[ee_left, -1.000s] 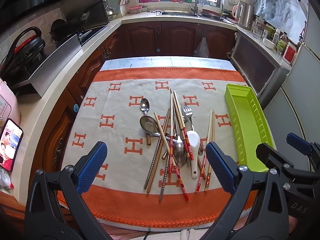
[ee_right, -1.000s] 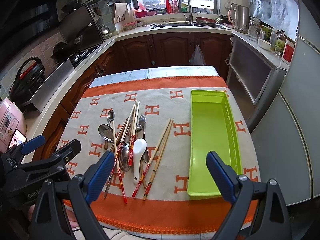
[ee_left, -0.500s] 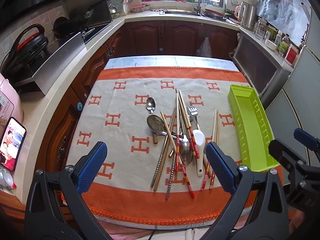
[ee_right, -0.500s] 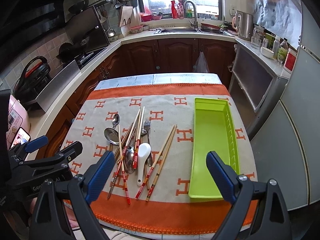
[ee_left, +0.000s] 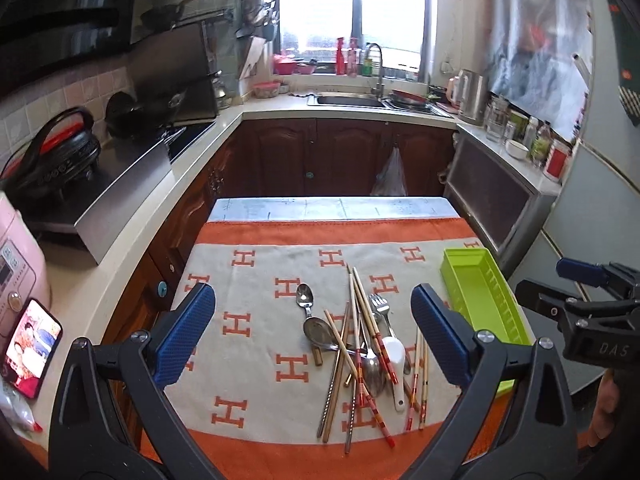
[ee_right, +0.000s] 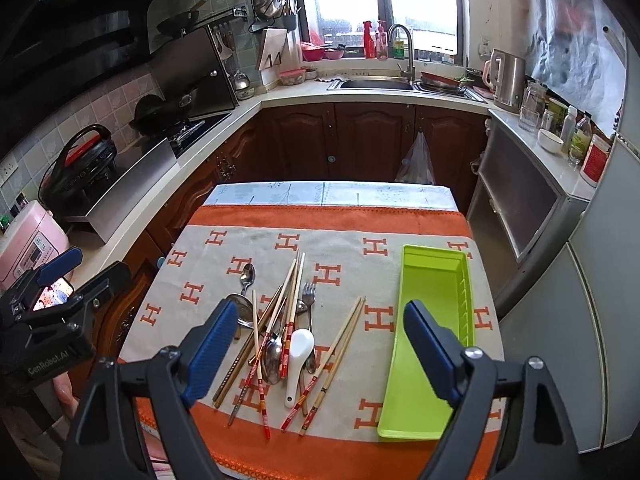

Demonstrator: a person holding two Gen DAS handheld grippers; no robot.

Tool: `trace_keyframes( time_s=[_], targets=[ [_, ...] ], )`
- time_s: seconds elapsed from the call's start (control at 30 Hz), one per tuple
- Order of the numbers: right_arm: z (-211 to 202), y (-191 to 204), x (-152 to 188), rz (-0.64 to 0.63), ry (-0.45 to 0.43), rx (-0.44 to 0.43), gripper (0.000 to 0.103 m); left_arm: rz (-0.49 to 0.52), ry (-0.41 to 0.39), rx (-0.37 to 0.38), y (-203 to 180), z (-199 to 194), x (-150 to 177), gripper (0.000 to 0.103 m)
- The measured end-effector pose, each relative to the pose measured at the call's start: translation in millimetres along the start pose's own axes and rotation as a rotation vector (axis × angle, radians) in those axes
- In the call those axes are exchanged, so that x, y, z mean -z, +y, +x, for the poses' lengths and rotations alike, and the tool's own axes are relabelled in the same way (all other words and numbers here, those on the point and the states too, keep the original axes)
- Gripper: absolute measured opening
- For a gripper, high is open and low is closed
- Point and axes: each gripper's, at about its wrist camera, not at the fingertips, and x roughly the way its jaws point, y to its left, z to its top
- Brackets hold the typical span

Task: Organize utensils
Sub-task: 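Lower the right gripper onto a red-banded chopstick and close it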

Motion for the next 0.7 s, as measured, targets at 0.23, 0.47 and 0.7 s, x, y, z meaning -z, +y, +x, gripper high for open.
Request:
trace_keyframes(
  time_s=[0.23, 0.47, 0.7],
  targets=[
    [76, 2, 1, 0.042, 0.183, -0.090, 0.052, -0.120, 0.205, 0.112, 36, 60, 5, 0.098],
    [160, 5, 17, 0.113, 0.364, -0.178, 0.036, -0.195, 0.458, 0.138, 41, 159, 55, 0.093],
    [221, 2, 29, 0.207, 0.491, -0.242, 0.021, -0.288, 0.633, 0.190, 42, 230, 113, 0.058]
  ],
)
